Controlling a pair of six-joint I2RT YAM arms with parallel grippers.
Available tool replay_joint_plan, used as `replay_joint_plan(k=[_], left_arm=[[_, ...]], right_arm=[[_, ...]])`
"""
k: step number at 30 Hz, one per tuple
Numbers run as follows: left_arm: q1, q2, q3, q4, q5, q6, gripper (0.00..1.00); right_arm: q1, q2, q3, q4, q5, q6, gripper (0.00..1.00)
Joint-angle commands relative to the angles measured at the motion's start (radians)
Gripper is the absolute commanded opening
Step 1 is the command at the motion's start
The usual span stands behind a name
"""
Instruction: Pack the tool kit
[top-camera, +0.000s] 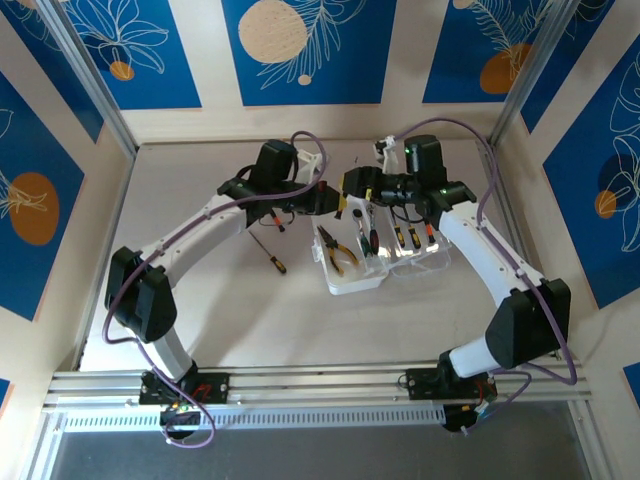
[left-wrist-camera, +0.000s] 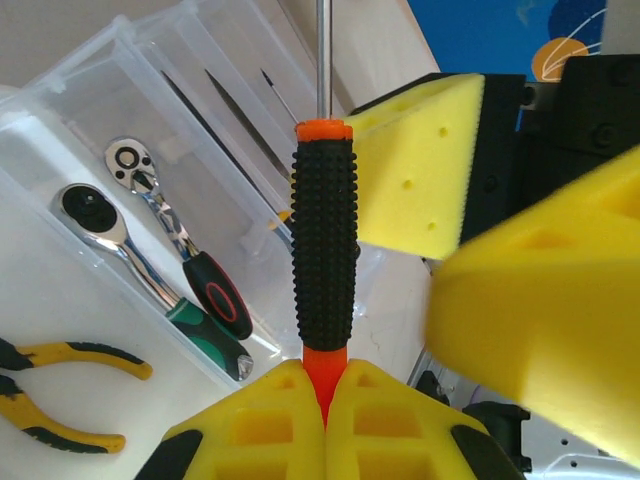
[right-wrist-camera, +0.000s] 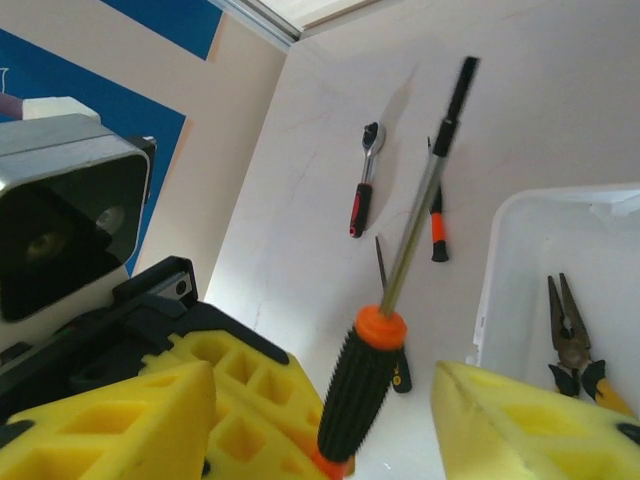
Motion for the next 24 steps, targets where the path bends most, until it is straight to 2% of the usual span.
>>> replay_joint_plan(k=[1, 4, 7, 11, 13, 14, 16, 19, 22, 24], left_arm=[[-0.018, -0.034, 0.012, 0.031, 0.033, -0.005, 0.00], [-0.021, -0.036, 0.012, 0.031, 0.034, -0.005, 0.00], [-0.020, -0.039, 0.010, 0.030, 0.032, -0.001, 0.00], [-0.020, -0.041, 0.018, 0.008, 0.016, 0.017, 0.00], [-0.021, -0.040, 0.029, -0.030, -0.013, 0.042, 0.14], [-0.017, -0.039, 0.037, -0.058, -0.037, 0.058, 0.25], [-0.010, -0.041, 0.052, -0.125, -0.104, 0.094, 0.51], [0.014, -0.047, 0.050, -0.200, -0.192, 0.130, 0.80], [0.050, -0.062, 0.028, -0.277, -0.292, 0.162, 0.99], [0.091, -0.075, 0.005, -0.321, -0.357, 0.175, 1.00]], right_arm=[[0.010, 0.014, -0.012, 0.030, 0.003, 0.017, 0.53], [0.016, 0.025, -0.010, 0.033, 0.008, 0.021, 0.45], [0.019, 0.028, -0.012, 0.032, 0.012, 0.022, 0.33], [0.015, 0.019, -0.010, 0.009, 0.027, 0.010, 0.12], [0.006, 0.009, -0.010, -0.008, 0.030, -0.003, 0.03], [-0.003, 0.001, -0.012, -0.019, 0.035, -0.012, 0.00], [-0.031, -0.020, -0.019, -0.050, 0.035, -0.041, 0.00], [-0.097, -0.067, -0.027, -0.126, 0.028, -0.119, 0.00], [-0.176, -0.103, 0.001, -0.267, 0.049, -0.241, 0.00], [-0.220, -0.110, 0.035, -0.379, 0.097, -0.329, 0.00]])
